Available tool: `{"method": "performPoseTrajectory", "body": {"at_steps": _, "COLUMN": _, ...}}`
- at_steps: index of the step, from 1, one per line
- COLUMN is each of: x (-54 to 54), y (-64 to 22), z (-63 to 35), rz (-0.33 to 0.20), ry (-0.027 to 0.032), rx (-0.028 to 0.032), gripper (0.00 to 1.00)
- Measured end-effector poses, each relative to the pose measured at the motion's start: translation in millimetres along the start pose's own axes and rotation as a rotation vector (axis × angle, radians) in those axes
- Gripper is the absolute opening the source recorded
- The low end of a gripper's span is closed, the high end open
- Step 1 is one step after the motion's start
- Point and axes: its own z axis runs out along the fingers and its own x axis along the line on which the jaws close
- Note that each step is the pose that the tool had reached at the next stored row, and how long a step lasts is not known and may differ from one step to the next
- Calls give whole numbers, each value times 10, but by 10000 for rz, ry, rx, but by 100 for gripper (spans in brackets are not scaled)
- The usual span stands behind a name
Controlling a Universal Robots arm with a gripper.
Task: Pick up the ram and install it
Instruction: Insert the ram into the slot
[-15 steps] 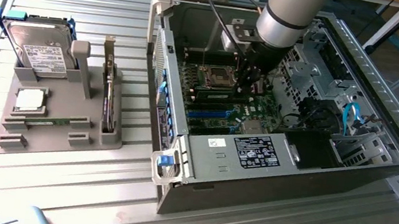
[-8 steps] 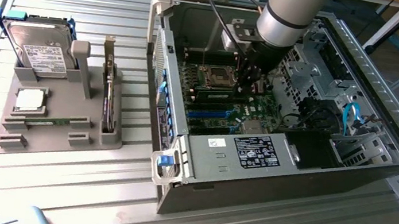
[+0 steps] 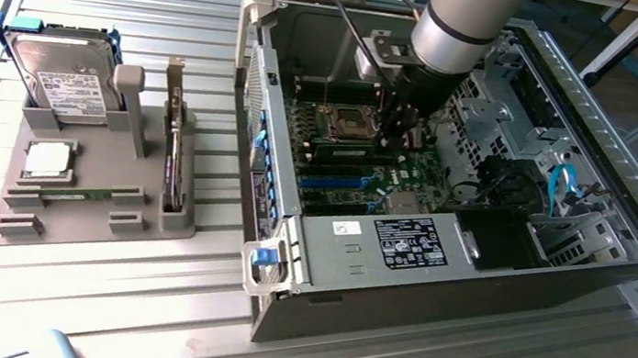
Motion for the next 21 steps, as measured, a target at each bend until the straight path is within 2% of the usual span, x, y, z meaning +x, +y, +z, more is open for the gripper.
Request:
{"method": "performPoseTrajectory", "body": {"at_steps": 7, "x": 0, "y": -2, "z": -15, "rz": 0, "ry": -2, "rx": 0, "gripper": 12}}
{"method": "performPoseTrajectory", "body": {"at_steps": 9, "x": 0, "y": -5, "z": -16, "rz": -1, "ry": 0, "rx": -30, "gripper": 12}}
{"method": "performPoseTrajectory", "body": {"at_steps": 10, "x": 0, "y": -9, "z": -16, "rz": 1, "ry": 2, "rx": -60, "gripper": 12}}
{"method": "performPoseTrajectory", "body": {"at_steps": 11, "x": 0, "y": -17, "z": -15, "rz": 4, "ry": 0, "rx": -119, "gripper": 12}}
{"method": "performPoseTrajectory", "body": {"at_steps": 21, "x": 0, "y": -30, "z": -15, "rz": 4, "ry": -1, "rx": -121, "gripper": 12}}
